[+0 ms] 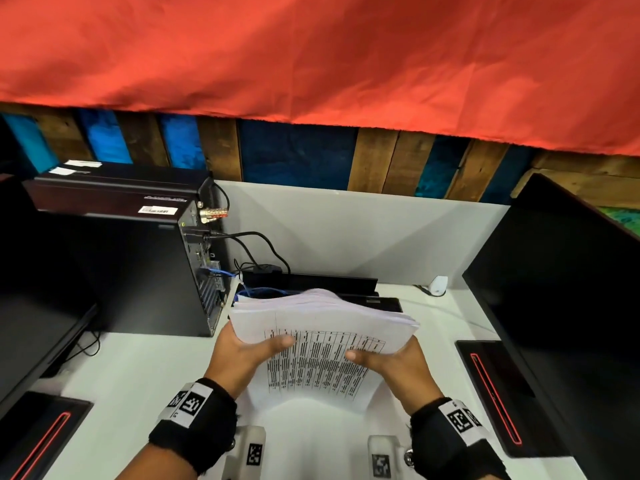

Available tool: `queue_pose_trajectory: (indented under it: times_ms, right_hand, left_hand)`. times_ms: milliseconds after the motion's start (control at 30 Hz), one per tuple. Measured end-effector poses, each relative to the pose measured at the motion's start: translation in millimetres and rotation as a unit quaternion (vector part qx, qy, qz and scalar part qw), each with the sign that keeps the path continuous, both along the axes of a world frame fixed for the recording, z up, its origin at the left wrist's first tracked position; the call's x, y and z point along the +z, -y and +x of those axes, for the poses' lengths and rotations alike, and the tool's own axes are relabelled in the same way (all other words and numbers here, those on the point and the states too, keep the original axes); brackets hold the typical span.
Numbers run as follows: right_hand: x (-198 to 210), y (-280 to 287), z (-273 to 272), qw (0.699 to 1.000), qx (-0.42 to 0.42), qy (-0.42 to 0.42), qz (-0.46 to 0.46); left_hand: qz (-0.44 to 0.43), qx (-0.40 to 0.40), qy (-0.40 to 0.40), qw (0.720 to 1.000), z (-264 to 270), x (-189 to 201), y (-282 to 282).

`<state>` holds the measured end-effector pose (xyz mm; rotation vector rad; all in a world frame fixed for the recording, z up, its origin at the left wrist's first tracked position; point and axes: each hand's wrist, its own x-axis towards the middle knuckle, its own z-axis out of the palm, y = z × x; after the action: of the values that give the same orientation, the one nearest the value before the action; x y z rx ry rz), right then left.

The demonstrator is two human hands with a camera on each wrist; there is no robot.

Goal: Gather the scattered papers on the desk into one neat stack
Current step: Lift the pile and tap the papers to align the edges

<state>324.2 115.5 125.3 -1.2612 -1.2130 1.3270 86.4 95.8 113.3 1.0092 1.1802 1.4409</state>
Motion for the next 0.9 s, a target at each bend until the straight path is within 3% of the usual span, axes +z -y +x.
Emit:
queue_pose_trajectory:
  times_ms: [100, 300, 367, 500, 700, 900]
  right_hand:
    - [0.4, 3.0, -7.1, 0.998, -0.048, -0.004, 0.027]
    - [19.4, 19.9, -22.7, 0.982, -0.135, -0.019, 0.133]
    - [20.7, 24.2, -23.0, 0.966, -0.160, 0.018, 0.203]
    - [17.7, 34.2, -27.6, 0.921, -0.142, 0.170, 0.320]
    - [13.2, 41.9, -27.6, 0.917, -0.157, 0.213, 0.300]
    - [17.3, 49.7, -29.0, 0.937, -0.147, 0.165, 0.271]
  left_hand:
    - [-0.013, 0.040, -0.026, 0.999, 5.4, 1.4, 0.5]
    - [0.048, 0.102, -0.026, 0.993, 15.1, 27.2, 8.1]
    - [0.072, 0.132, -0.034, 0.988, 17.8, 35.0, 11.9]
    - [0.108, 0.191, -0.052, 0.974, 24.7, 45.1, 17.2]
    - [0.094, 0.238, -0.069, 0.964, 23.0, 46.4, 14.5]
    - [0.075, 0.204, -0.026, 0.976, 22.9, 43.2, 24.4]
